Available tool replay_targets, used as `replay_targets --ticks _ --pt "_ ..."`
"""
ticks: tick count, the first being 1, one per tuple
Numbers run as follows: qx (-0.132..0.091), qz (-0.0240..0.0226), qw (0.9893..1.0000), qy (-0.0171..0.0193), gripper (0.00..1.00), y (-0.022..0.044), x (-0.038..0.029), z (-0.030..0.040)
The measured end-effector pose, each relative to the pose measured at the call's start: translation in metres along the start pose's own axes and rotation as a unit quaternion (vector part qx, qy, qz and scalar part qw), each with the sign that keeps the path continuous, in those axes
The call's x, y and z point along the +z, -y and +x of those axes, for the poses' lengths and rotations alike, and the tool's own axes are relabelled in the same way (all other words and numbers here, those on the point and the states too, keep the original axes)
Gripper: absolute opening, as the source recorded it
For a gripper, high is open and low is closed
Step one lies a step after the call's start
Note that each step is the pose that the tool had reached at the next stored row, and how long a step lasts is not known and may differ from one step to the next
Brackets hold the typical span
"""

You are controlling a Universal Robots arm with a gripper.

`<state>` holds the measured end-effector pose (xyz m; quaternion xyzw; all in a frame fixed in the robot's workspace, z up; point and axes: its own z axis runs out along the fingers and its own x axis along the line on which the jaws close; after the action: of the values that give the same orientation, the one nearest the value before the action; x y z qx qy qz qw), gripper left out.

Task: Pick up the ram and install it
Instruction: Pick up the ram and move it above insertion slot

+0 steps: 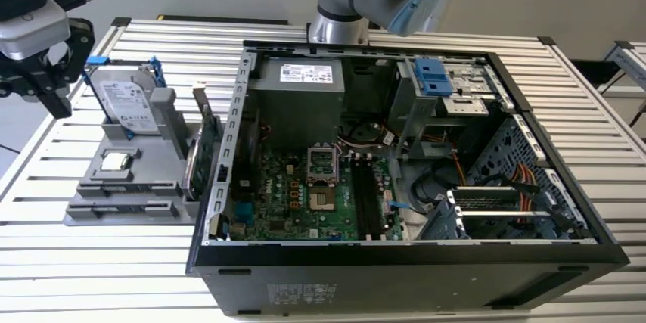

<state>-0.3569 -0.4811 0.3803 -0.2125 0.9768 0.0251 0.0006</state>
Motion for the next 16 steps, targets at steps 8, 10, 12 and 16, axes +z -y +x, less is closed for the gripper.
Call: replay_targets --ticks 8,10,12,16 --pt "-0.031 -0.0004 0.9995 -0.0015 0.00 0.0000 0.0000 0.0000" --pt "-0.039 -0.0005 0.9992 -0.0019 0.00 0.0000 0.0000 0.0000" --pt "-0.049 -0.0006 0.9988 -0.0024 0.00 0.0000 0.0000 0.0000" --pt "-0.068 -0.0008 0.9977 -0.0033 0.00 0.0000 0.0000 0.0000"
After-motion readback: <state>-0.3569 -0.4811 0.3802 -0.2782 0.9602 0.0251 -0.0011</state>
